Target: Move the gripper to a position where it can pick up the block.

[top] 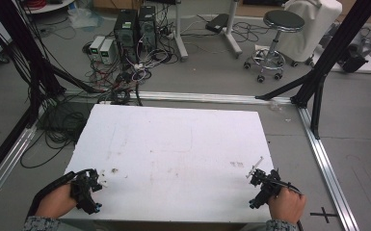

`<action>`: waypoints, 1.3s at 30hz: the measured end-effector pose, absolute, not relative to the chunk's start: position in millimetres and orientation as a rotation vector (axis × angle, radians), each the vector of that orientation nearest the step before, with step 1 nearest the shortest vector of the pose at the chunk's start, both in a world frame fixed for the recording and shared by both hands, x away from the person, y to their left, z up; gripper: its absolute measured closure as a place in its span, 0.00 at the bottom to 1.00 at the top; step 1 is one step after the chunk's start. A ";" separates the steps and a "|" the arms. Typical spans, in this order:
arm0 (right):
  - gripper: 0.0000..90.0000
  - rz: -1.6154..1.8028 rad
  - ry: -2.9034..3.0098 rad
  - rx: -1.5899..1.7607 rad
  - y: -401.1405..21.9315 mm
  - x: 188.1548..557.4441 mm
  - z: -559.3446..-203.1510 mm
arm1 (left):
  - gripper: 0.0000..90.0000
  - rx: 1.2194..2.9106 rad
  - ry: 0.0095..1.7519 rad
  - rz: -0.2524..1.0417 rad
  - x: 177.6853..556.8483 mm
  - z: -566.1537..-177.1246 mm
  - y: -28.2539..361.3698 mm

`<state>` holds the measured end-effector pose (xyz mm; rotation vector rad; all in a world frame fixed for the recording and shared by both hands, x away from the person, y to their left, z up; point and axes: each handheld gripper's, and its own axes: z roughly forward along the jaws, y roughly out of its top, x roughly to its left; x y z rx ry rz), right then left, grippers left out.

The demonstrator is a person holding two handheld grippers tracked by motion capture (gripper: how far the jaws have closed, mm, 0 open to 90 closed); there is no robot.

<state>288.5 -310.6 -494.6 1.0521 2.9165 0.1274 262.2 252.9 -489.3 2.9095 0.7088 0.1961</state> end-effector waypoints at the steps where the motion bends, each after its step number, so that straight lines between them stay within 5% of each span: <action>1: 0.01 0.127 2.916 1.052 -310.6 288.5 -494.6 | 0.21 2.913 0.702 0.193 263.0 -488.5 254.5; 39: 0.01 0.134 2.935 1.037 -305.5 289.7 -497.8 | 0.21 3.025 0.392 0.146 283.9 -469.3 283.8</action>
